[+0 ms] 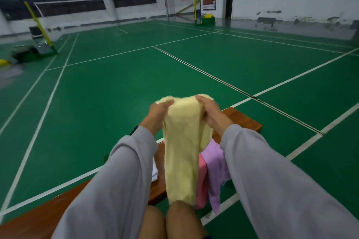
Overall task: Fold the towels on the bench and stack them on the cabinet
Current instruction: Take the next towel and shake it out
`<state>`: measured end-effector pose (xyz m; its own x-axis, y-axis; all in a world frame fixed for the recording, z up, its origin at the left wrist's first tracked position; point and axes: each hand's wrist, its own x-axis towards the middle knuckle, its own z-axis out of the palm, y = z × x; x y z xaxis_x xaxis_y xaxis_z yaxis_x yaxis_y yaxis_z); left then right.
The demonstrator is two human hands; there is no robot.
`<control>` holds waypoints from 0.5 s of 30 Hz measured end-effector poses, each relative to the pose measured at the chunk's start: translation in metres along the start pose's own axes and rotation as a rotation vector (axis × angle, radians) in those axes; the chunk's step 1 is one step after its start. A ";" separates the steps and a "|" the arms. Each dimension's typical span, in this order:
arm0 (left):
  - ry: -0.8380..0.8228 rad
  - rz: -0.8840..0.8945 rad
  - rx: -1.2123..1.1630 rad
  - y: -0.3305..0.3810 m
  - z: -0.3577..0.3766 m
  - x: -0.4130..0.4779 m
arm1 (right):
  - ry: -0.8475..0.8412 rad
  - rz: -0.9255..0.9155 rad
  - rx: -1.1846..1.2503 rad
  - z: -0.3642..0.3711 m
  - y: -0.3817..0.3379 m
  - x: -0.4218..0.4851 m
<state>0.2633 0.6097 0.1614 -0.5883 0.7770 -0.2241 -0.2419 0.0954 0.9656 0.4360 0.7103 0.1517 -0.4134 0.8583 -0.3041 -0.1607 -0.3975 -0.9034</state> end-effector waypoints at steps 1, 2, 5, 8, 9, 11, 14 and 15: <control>0.031 0.038 -0.087 0.008 -0.007 0.001 | -0.015 -0.008 0.042 -0.001 -0.004 0.003; 0.058 0.056 -0.115 0.012 -0.016 0.000 | -0.042 0.019 0.049 0.000 -0.004 0.002; -0.012 -0.142 0.109 -0.003 -0.047 -0.010 | -0.289 0.159 -0.254 0.000 0.008 -0.015; -0.171 -0.199 0.171 0.002 -0.057 -0.028 | -0.342 0.057 -0.252 0.007 0.001 -0.020; -0.182 -0.136 0.039 0.011 -0.058 -0.032 | -0.287 -0.013 -0.078 0.012 -0.008 -0.021; -0.211 -0.061 -0.168 0.024 -0.064 -0.041 | -0.222 -0.063 0.178 0.024 -0.020 -0.028; -0.187 -0.142 0.122 0.008 -0.077 -0.055 | -0.321 0.143 -0.182 0.026 -0.007 -0.035; -0.133 -0.143 0.169 -0.001 -0.082 -0.051 | -0.347 0.178 -0.290 0.025 0.000 -0.035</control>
<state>0.2297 0.5191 0.1613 -0.4483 0.8220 -0.3512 -0.1762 0.3039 0.9363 0.4280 0.6722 0.1702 -0.6940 0.6068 -0.3875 0.1756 -0.3792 -0.9085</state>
